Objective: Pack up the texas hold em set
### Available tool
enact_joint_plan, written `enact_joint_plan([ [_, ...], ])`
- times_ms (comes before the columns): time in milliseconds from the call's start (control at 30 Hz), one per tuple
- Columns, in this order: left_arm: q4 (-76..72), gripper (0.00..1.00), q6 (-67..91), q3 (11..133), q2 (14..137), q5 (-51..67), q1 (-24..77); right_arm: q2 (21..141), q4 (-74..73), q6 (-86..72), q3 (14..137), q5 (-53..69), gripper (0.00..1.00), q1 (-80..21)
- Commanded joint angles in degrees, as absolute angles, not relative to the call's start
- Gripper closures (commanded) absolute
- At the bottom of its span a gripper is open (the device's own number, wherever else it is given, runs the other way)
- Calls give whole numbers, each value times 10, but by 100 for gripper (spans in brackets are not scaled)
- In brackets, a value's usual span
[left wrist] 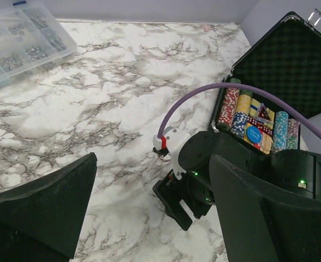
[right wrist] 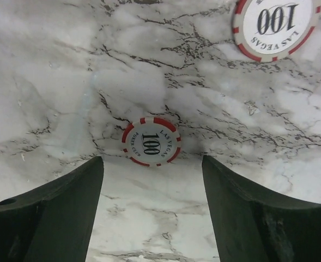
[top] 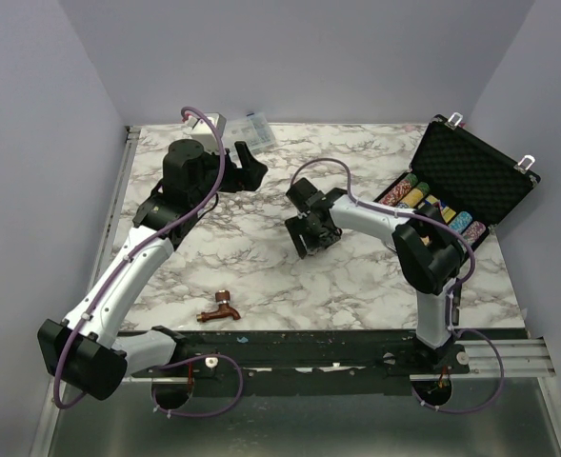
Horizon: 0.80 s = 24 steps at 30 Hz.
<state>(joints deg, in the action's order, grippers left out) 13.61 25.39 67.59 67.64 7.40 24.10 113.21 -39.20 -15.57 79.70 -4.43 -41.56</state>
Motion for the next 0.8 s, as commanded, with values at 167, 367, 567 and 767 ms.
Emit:
enact_joint_plan([
  [167, 147, 16, 245, 690, 673, 66, 237, 1220, -504, -238, 988, -140, 19, -376],
  [367, 143, 16, 243, 689, 664, 65, 228, 1295, -537, -235, 1076, -126, 20, -345],
  [567, 142, 16, 246, 690, 665, 75, 223, 1338, -557, -228, 1118, -124, 20, -333],
  [767, 141, 16, 253, 690, 666, 84, 218, 1337, -558, -233, 1096, -91, 27, -328],
])
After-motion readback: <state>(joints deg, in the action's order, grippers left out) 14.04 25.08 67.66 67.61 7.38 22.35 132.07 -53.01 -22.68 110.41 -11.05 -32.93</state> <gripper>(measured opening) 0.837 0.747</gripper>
